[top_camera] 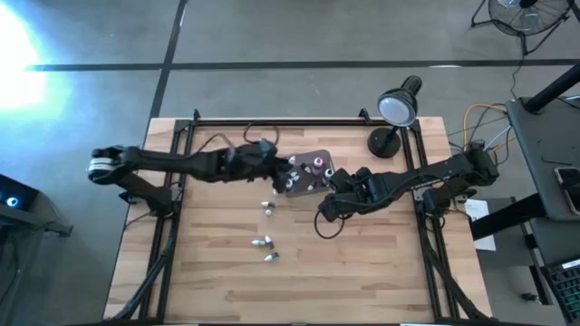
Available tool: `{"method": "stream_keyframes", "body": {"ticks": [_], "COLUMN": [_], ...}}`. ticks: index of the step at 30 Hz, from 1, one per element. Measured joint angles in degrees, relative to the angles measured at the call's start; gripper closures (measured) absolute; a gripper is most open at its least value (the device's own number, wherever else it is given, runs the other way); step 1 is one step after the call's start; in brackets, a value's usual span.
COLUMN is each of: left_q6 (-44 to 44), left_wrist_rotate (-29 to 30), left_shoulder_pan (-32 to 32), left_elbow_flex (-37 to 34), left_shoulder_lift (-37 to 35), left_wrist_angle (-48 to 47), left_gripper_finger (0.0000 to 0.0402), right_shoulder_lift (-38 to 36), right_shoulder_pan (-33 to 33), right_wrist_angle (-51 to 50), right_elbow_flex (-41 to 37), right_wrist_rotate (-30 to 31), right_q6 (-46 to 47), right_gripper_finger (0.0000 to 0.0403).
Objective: Pick & Place food coloring
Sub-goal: Put the small dark green food coloring bottle into the black transparent bin, then put the small blue food coloring bottle into the black transparent bin
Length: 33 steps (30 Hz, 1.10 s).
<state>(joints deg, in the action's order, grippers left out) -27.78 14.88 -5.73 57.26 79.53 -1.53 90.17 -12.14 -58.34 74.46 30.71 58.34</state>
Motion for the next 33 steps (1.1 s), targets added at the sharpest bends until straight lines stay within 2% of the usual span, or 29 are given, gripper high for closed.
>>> {"method": "stream_keyframes", "body": {"ticks": [6,10,12,14,20,24,28,31,33], "left_q6": [2.28,5.87,9.01,11.43,15.33,16.08,16.25,16.31,17.09], "left_wrist_rotate": [0.12,0.20,0.28,1.09,1.36,-1.35,-4.96,-5.01,-5.03], "left_shoulder_pan": [-2.27,-2.33,-2.01,-1.78,-1.43,0.90,5.25,9.19,11.54], "left_elbow_flex": [7.34,15.85,20.01,23.14,25.91,21.94,12.61,3.80,-2.29], "left_shoulder_lift": [10.68,15.36,16.31,16.52,14.20,9.53,3.79,-0.72,-2.74], "left_wrist_angle": [-1.31,-12.18,-19.25,-21.74,-33.32,-40.78,-41.43,-36.39,-28.97], "left_gripper_finger": [0.0321,0.0285,0.0272,0.0265,0.0262,0.0262,0.0262,0.0262,0.0262], "right_shoulder_lift": [0.00,0.00,0.00,0.00,0.00,0.00,0.00,0.00,0.00], "right_shoulder_pan": [0.00,-0.44,-0.77,-0.99,-1.03,-1.44,-1.62,-1.57,-1.57], "right_wrist_angle": [-0.14,-1.37,-1.84,-2.39,-2.77,-2.45,-0.90,1.09,2.48], "right_elbow_flex": [0.00,0.00,0.00,0.00,0.00,0.00,0.00,-0.04,-0.11], "right_wrist_rotate": [-0.94,-1.25,-1.25,-1.25,-1.25,-2.69,-2.72,-2.46,-2.31], "right_q6": [0.24,1.73,2.53,2.80,1.76,-1.45,-4.74,-6.90,-8.17], "right_gripper_finger": [0.0174,0.0174,0.0174,0.0174,0.0174,0.0174,0.0174,0.0174,0.0174]}}
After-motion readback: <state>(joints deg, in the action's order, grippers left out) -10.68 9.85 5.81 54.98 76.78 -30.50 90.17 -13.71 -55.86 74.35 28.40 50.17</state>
